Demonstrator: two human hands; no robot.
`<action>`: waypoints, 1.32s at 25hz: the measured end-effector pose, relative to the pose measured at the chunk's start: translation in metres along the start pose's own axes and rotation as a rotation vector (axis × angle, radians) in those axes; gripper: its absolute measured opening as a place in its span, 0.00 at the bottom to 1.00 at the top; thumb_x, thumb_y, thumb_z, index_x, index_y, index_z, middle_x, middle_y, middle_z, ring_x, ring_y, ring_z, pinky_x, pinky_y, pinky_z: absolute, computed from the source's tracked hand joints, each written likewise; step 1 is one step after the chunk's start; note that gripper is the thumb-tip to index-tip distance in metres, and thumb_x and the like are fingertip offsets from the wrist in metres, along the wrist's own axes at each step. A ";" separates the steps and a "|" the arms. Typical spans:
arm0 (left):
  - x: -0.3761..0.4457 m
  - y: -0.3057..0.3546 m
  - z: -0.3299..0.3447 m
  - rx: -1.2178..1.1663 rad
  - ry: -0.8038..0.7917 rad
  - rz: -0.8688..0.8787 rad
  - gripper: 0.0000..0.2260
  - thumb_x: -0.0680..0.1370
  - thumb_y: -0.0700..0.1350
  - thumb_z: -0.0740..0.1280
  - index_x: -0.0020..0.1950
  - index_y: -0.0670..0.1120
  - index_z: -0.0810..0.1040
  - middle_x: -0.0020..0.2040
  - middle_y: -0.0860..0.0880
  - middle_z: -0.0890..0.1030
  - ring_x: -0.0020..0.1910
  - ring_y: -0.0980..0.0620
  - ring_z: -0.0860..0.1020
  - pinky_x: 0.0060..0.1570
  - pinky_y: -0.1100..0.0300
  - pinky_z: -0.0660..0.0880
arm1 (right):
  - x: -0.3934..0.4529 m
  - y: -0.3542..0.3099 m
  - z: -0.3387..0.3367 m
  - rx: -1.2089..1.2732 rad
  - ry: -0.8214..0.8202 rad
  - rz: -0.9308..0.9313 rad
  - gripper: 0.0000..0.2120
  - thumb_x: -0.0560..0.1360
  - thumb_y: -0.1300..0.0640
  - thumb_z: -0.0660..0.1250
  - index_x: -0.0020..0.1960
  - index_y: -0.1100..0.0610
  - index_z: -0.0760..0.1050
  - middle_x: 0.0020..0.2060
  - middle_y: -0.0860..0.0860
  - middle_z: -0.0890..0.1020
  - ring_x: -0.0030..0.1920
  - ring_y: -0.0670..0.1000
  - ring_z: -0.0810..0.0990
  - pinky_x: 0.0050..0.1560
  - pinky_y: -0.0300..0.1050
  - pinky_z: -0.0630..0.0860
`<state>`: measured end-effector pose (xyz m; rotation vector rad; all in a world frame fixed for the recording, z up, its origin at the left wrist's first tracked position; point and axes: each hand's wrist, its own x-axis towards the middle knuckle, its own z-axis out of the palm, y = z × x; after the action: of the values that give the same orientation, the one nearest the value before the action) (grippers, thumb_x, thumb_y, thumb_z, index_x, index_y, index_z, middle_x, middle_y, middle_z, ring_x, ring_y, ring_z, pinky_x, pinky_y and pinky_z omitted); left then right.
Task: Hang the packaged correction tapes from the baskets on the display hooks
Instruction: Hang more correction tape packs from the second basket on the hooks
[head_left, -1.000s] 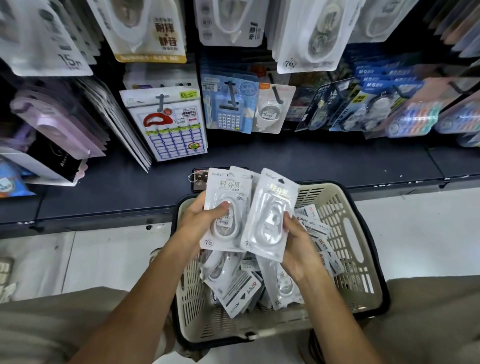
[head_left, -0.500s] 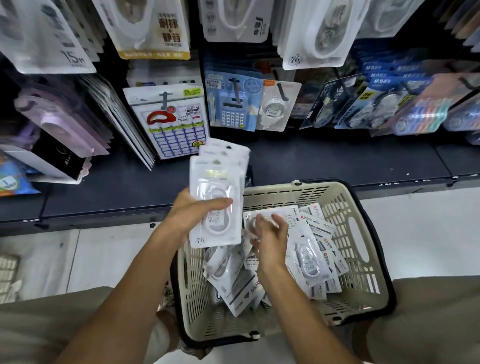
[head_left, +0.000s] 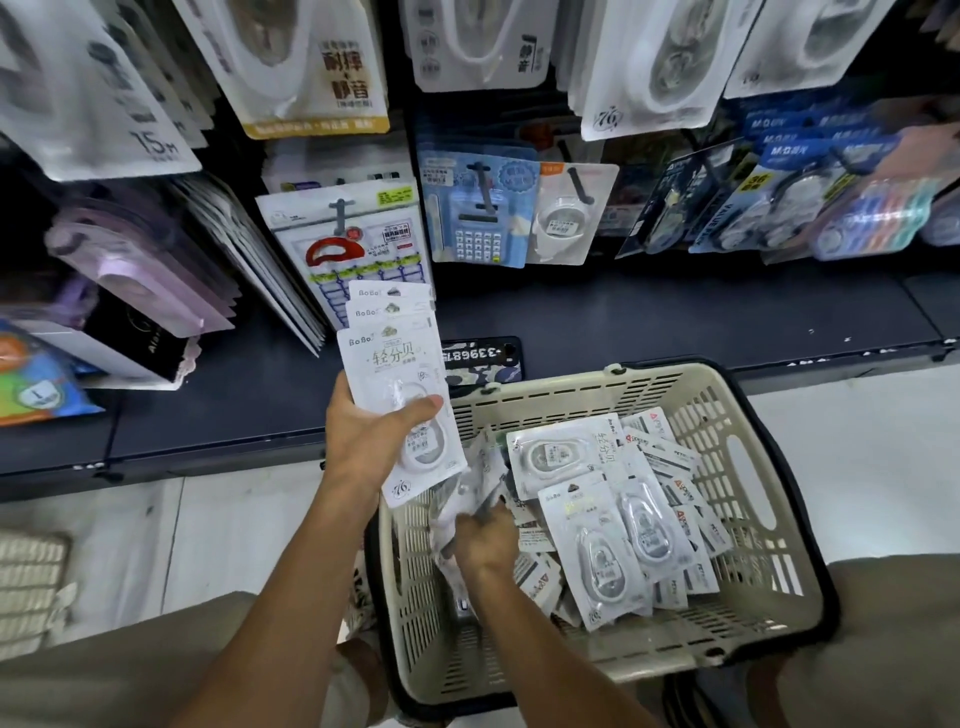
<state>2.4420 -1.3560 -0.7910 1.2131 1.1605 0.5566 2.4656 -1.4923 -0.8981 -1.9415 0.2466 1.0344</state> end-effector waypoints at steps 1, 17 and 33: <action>0.001 0.001 -0.001 0.017 0.001 0.006 0.30 0.64 0.39 0.84 0.62 0.53 0.78 0.47 0.61 0.87 0.43 0.62 0.85 0.36 0.65 0.81 | -0.001 0.004 -0.011 0.092 0.008 0.000 0.06 0.79 0.63 0.67 0.54 0.57 0.79 0.48 0.52 0.85 0.45 0.51 0.83 0.44 0.40 0.80; -0.025 0.019 0.031 -0.095 -0.317 -0.226 0.37 0.53 0.49 0.87 0.60 0.48 0.82 0.50 0.47 0.89 0.47 0.44 0.88 0.44 0.49 0.83 | -0.024 -0.103 -0.211 0.927 -0.482 -0.145 0.13 0.67 0.61 0.59 0.41 0.58 0.83 0.39 0.55 0.84 0.38 0.57 0.83 0.40 0.50 0.81; -0.049 0.029 0.064 0.069 -0.640 -0.243 0.25 0.57 0.50 0.82 0.54 0.54 0.87 0.51 0.49 0.88 0.50 0.48 0.87 0.43 0.55 0.83 | -0.037 -0.129 -0.151 0.903 -0.154 -0.044 0.25 0.70 0.64 0.77 0.64 0.58 0.75 0.46 0.59 0.87 0.41 0.56 0.87 0.38 0.55 0.84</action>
<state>2.4889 -1.4153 -0.7507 1.1660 0.7606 -0.0648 2.5962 -1.5438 -0.7536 -1.0437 0.4828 0.8276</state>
